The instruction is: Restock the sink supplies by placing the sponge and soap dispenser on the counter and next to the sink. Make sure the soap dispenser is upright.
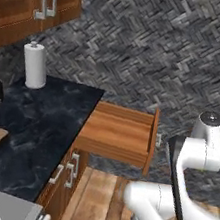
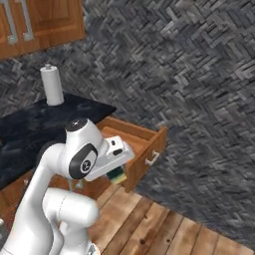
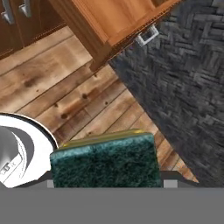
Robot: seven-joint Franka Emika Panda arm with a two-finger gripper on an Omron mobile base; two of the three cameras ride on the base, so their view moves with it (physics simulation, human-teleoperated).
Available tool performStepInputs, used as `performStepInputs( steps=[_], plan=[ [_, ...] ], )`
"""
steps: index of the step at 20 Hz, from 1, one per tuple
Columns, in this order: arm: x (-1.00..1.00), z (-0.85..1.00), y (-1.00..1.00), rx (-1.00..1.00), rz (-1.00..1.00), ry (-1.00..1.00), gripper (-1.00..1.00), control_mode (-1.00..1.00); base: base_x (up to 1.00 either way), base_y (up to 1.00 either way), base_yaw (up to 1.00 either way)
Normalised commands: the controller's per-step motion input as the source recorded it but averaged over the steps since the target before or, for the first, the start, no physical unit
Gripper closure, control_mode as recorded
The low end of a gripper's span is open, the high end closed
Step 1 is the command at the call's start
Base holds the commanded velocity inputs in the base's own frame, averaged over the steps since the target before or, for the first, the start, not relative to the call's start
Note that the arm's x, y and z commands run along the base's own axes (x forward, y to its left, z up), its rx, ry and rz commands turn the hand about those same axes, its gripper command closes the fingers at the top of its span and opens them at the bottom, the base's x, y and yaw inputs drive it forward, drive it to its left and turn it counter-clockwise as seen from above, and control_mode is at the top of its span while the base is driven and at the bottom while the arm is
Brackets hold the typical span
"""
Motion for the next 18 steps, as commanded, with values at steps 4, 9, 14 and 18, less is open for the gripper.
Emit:
performStepInputs(
  steps=[4,9,14,18],
  plan=[
    [0.00,0.00,0.00,0.00,0.00,0.00,1.00,1.00,-0.32,0.00,-0.82],
    [0.00,0.00,0.00,0.00,0.00,0.00,1.00,1.00,-0.30,0.00,-0.81],
    [0.00,0.00,0.00,0.00,0.00,0.00,1.00,1.00,-0.33,0.00,-0.82],
    [0.00,0.00,0.00,0.00,0.00,0.00,1.00,1.00,-0.33,0.00,-0.82]
  ],
)
